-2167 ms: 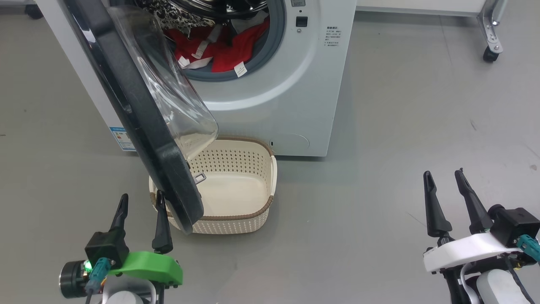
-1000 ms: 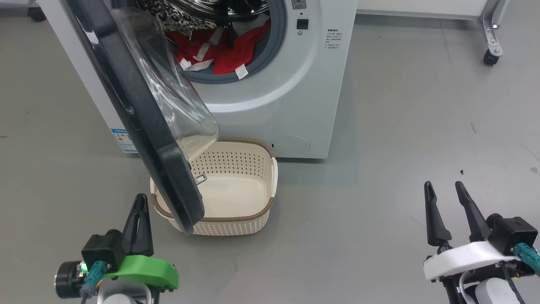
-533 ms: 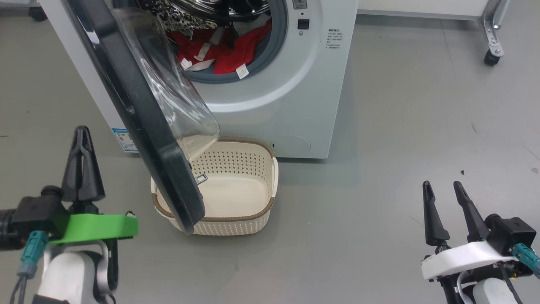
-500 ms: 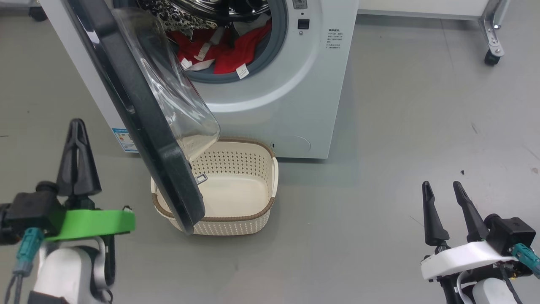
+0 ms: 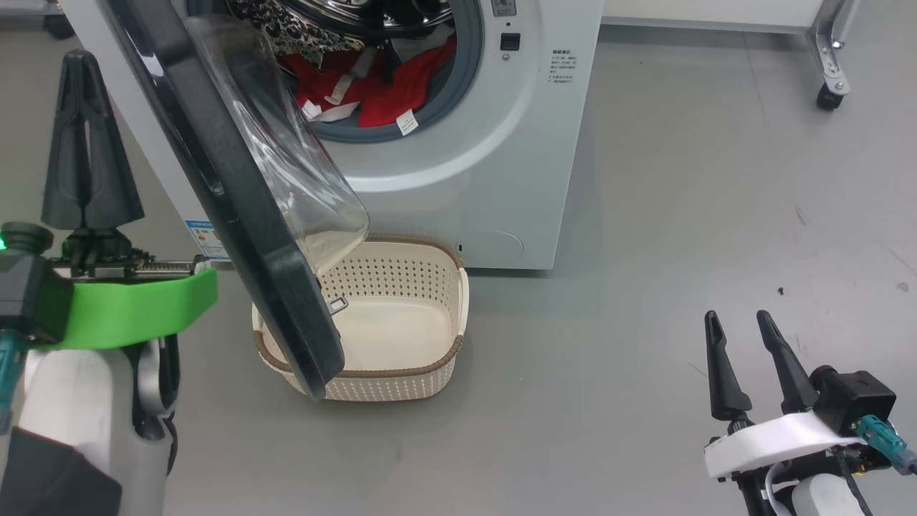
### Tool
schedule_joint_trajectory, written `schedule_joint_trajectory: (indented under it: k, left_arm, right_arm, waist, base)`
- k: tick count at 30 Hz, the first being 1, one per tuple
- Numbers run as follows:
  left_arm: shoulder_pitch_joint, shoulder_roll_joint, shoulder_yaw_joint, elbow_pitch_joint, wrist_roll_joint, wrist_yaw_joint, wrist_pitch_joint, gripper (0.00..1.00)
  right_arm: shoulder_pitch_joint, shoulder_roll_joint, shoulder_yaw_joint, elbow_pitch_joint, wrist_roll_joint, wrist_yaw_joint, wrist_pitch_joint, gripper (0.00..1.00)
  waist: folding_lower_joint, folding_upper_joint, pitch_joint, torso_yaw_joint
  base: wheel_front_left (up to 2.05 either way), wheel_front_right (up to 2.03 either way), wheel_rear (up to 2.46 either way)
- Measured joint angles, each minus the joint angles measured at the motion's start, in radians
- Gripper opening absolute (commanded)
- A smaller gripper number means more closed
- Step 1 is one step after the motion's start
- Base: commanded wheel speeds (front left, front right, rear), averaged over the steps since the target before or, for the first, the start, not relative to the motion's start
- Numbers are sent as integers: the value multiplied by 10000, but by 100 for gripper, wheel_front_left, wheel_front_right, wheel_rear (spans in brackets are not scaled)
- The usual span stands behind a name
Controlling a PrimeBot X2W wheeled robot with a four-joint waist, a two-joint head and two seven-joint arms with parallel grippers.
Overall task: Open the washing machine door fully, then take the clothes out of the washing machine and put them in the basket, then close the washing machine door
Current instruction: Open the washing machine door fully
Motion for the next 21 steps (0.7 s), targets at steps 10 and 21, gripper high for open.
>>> schedule_joint_trajectory:
  k: [10, 21]
  left_arm:
    - [-171, -261, -1496, 56, 79, -518, 1145, 0]
    - [1288, -631, -2443, 1450, -249, -688, 2268, 0]
  right_arm:
    - [-57, 107, 86, 40, -92, 79, 0, 100]
    - [-124, 217, 142, 201, -92, 90, 0, 100]
  waist:
    - [0, 0, 45, -218]
    - [0, 0, 38, -628]
  base:
    - [0, 0, 0]
    - [0, 0, 0]
